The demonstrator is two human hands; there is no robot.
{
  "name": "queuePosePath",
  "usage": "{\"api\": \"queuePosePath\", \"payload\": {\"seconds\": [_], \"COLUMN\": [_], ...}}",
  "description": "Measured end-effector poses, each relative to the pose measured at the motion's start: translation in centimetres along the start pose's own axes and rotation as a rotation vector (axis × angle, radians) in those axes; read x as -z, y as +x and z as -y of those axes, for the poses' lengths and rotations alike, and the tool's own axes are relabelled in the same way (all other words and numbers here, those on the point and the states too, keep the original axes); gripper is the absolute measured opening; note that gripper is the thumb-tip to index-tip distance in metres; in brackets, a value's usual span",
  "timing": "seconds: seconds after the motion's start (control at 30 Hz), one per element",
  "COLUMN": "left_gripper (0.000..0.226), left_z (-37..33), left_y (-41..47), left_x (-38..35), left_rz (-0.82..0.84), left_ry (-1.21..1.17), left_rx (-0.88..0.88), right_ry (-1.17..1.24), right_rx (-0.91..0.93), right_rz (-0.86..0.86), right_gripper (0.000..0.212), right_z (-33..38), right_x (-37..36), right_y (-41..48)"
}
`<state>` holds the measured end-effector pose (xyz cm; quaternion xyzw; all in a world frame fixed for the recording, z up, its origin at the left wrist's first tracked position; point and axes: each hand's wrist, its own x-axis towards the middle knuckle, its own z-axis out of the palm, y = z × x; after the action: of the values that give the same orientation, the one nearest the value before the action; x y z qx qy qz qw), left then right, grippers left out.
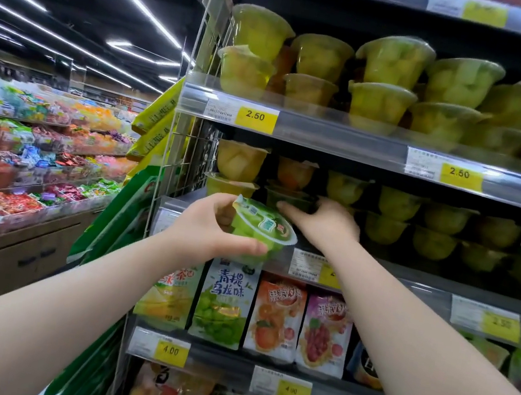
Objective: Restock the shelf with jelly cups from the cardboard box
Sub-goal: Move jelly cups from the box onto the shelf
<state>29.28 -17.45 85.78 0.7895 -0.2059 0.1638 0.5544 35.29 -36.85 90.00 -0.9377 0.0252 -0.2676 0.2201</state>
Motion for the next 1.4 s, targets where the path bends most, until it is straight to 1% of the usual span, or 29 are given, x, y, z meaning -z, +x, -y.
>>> {"api": "queuePosePath", "payload": {"seconds": [0.07,0.1,0.13,0.17,0.2,0.23,0.3,0.33,0.4,0.43,0.5,0.53,0.6,0.63,0.67,0.7,0.73,0.77,0.8,0.83,0.87,0.93,0.97,1.07,1.17,1.27,1.4], "left_gripper": [0.065,0.067,0.064,0.062,0.065,0.074,0.095,0.095,0.076,0.07,0.073,0.069,0.053,0.047,0.047,0.05,0.051,0.052,0.054,0.056,0.057,0.059,0.059,0.059,0.057,0.056,0.054], "left_z": [-0.6,-0.9,-1.2,-1.5,-1.8,-2.1,-2.8,-3.0,-3.3,-3.3,-3.5,-3.5,-3.4,-3.3,-3.1,-2.8,-2.4,-2.0,-1.7,-1.4,-1.2,-1.1,-1.1,-1.0,-0.9,-0.9,-0.5], "left_y": [-0.2,-0.2,-0.2,-0.1,0.2,0.5,1.0,1.2,1.4,1.4,1.5,1.7,2.1,2.4,2.7,3.1,3.2,3.3,3.3,3.3,3.3,3.4,3.5,3.6,3.6,3.5,3.6], "left_x": [-0.4,-0.7,-1.0,-1.4,-1.9,-2.5,-3.4,-3.8,-4.5,-4.8,-5.2,-5.2,-4.8,-4.6,-4.2,-3.7,-3.5,-3.4,-3.6,-4.0,-4.4,-5.1,-5.3,-5.4,-5.1,-5.0,-5.0], "left_rz": [-0.038,-0.056,-0.072,-0.088,-0.104,-0.117,-0.142,-0.145,-0.12,-0.092,-0.004,0.054,0.159,0.17,0.137,0.077,0.023,0.0,0.003,0.015,0.016,-0.009,-0.023,-0.049,-0.033,0.002,-0.009], "left_ry": [-0.031,-0.056,-0.087,-0.117,-0.146,-0.175,-0.247,-0.288,-0.341,-0.355,-0.377,-0.391,-0.439,-0.429,-0.33,-0.125,0.158,0.45,0.674,0.819,0.902,0.992,1.018,1.035,1.022,1.059,1.065], "left_rx": [0.014,0.019,0.021,0.024,0.029,0.037,0.056,0.058,0.035,0.017,-0.002,-0.01,-0.027,-0.034,-0.055,-0.096,-0.154,-0.219,-0.273,-0.302,-0.305,-0.267,-0.25,-0.232,-0.25,-0.282,-0.294], "right_ry": [0.156,0.264,0.38,0.488,0.582,0.666,0.796,0.829,0.814,0.794,0.763,0.754,0.744,0.755,0.775,0.795,0.813,0.82,0.813,0.797,0.781,0.767,0.775,0.829,0.831,0.801,0.669], "right_rx": [0.046,0.066,0.085,0.103,0.125,0.147,0.174,0.191,0.232,0.239,0.218,0.208,0.196,0.185,0.168,0.145,0.119,0.097,0.072,0.048,0.029,0.007,0.003,-0.012,-0.009,-0.055,-0.091], "right_rz": [-0.098,-0.142,-0.164,-0.159,-0.127,-0.074,0.058,0.122,0.198,0.204,0.179,0.158,0.107,0.069,0.016,-0.046,-0.105,-0.154,-0.189,-0.207,-0.21,-0.199,-0.193,-0.202,-0.188,-0.151,-0.131], "right_gripper": [0.059,0.048,0.035,0.023,0.013,0.015,0.025,0.023,0.013,0.017,0.034,0.042,0.051,0.05,0.045,0.04,0.039,0.041,0.049,0.057,0.066,0.08,0.082,0.073,0.064,0.066,0.069], "right_z": [-1.1,-1.7,-2.2,-2.7,-3.1,-3.2,-3.2,-3.2,-3.5,-3.6,-3.7,-3.6,-3.7,-3.9,-4.1,-4.3,-4.3,-4.1,-3.9,-3.6,-3.2,-2.1,-1.6,-0.4,0.4,0.9,1.2], "right_x": [0.7,1.1,1.4,1.7,2.0,2.4,3.1,3.4,3.7,3.8,4.0,4.1,4.4,4.4,4.3,4.3,4.2,4.0,3.8,3.5,3.1,2.4,2.1,1.3,0.4,-1.0,-1.9], "right_y": [-0.7,-1.2,-1.7,-2.4,-3.0,-3.8,-5.2,-5.8,-6.5,-6.7,-6.9,-6.9,-6.8,-6.7,-6.4,-6.1,-5.7,-5.3,-4.8,-4.1,-3.5,-2.5,-2.1,-0.8,0.4,1.5,2.4]}}
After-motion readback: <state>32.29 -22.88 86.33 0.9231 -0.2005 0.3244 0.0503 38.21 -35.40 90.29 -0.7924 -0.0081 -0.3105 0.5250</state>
